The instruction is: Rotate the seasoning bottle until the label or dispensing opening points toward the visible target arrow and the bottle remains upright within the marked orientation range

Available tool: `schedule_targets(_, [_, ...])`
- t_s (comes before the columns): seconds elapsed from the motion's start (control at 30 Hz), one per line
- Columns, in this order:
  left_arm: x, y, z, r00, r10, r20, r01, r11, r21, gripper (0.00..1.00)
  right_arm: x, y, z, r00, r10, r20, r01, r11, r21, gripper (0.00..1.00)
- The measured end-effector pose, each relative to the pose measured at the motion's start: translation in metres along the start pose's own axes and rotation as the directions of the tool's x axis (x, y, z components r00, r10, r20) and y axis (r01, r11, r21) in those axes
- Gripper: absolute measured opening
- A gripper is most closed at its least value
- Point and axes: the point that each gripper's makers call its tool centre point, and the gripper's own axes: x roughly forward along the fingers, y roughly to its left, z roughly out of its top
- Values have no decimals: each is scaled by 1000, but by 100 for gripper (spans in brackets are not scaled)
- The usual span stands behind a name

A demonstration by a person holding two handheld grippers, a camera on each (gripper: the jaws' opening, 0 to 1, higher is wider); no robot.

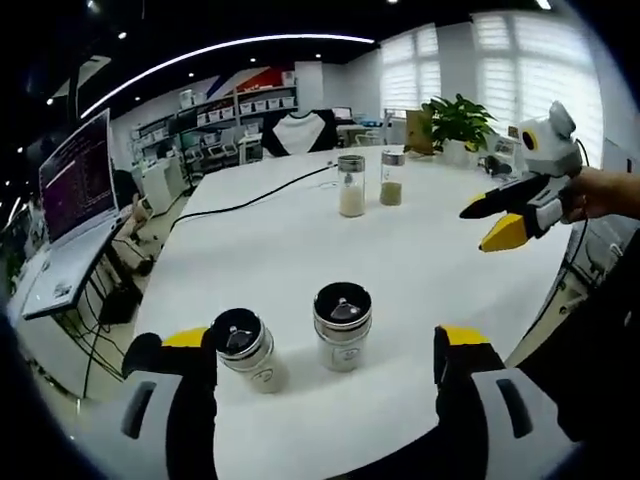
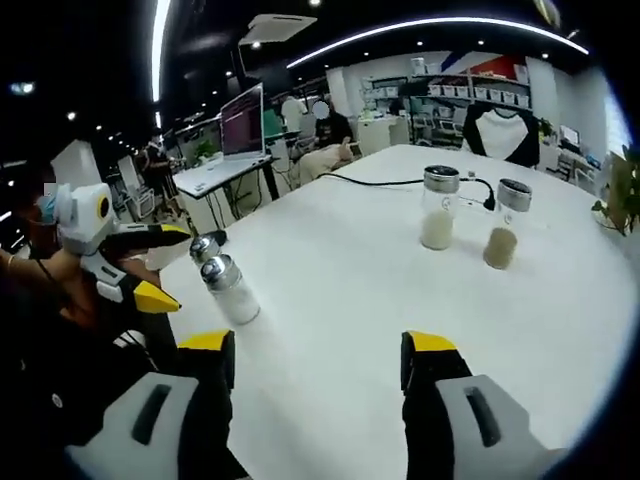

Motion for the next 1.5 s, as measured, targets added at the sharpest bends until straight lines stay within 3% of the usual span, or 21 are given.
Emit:
schedule_targets(0.17, [-1, -1, 3, 1000, -13, 9, 13, 1000, 5, 93, -2, -3, -7, 1000, -10, -9, 10, 999, 35, 66])
schedule_targets(0.23, [5, -12, 21, 1000, -18, 12, 18, 1000, 6, 93, -2, -2, -10, 1000, -8, -21, 8, 1000, 28, 66])
schedule_targets(0.37, [11, -18, 25, 999, -44, -8, 44, 999, 26, 92, -3, -2, -8, 1000, -13, -8, 14, 999, 38, 65])
schedule_targets(0.57, [19, -23, 39, 998, -66, 5, 66, 997, 39, 91, -7, -6, -7, 1000, -27, 4, 27, 998, 54, 65])
schedule_targets(0.83, [32, -37, 44, 995, -102, -17, 103, 992, 69, 90, -13, -14, -2, 999, -37, 33, 34, 995, 96, 64])
schedule_targets(1.03, [46, -50, 55, 990, -138, -12, 139, 987, 81, 90, -22, -34, 4, 996, -75, 53, 68, 989, 128, 64])
schedule_targets(1.5, [77, -57, 77, 986, -169, 1, 168, 981, 98, 90, -28, -77, 15, 989, -131, 75, 115, 976, 185, 64])
